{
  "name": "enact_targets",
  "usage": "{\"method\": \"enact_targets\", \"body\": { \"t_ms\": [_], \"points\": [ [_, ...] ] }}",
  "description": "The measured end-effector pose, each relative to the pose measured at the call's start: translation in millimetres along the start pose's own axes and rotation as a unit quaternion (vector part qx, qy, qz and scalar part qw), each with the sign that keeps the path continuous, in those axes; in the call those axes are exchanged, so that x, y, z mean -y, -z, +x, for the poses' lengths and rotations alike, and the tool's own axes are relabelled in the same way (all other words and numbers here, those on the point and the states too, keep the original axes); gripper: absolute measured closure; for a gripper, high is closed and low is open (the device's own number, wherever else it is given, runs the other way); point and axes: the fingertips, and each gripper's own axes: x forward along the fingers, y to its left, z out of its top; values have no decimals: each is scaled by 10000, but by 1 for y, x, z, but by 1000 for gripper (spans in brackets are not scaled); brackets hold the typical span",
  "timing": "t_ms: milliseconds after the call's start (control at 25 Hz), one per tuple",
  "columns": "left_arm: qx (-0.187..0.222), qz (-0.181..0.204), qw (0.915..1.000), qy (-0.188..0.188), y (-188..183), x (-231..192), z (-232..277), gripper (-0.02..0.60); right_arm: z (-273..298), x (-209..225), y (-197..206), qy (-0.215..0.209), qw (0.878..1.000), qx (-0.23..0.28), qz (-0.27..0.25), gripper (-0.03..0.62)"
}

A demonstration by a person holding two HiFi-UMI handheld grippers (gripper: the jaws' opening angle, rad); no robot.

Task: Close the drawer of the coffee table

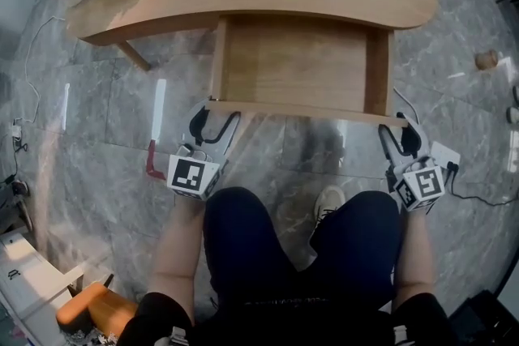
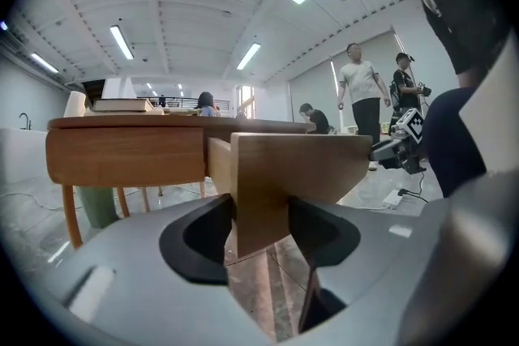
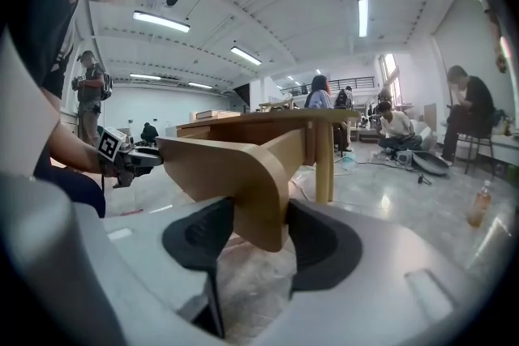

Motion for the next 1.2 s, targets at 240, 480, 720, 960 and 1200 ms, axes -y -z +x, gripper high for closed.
{"method": "enact_targets", "body": {
  "t_ms": [240, 480, 720, 960, 1200],
  "points": [
    [-98, -258, 9992, -291, -3, -3, -1, 353, 0, -1, -5, 96, 9999, -31, 60, 386],
    [141, -315, 9989, -321, -23, -4, -6, 353, -6, -1, -23, 129, 9998, 125, 111, 387],
    [107, -420, 9982, -410, -30, -6, -1, 353, -3, 6, -33, 243, 9996, 125, 120, 387],
    [78, -488, 9973, -537, -32, -13, 13, 351, 11, 16, -39, 353, 9993, 76, 117, 387],
    [16, -472, 9970, -608, -32, -24, 33, 351, 29, 29, -45, 344, 9994, 45, 95, 387]
  ]
}}
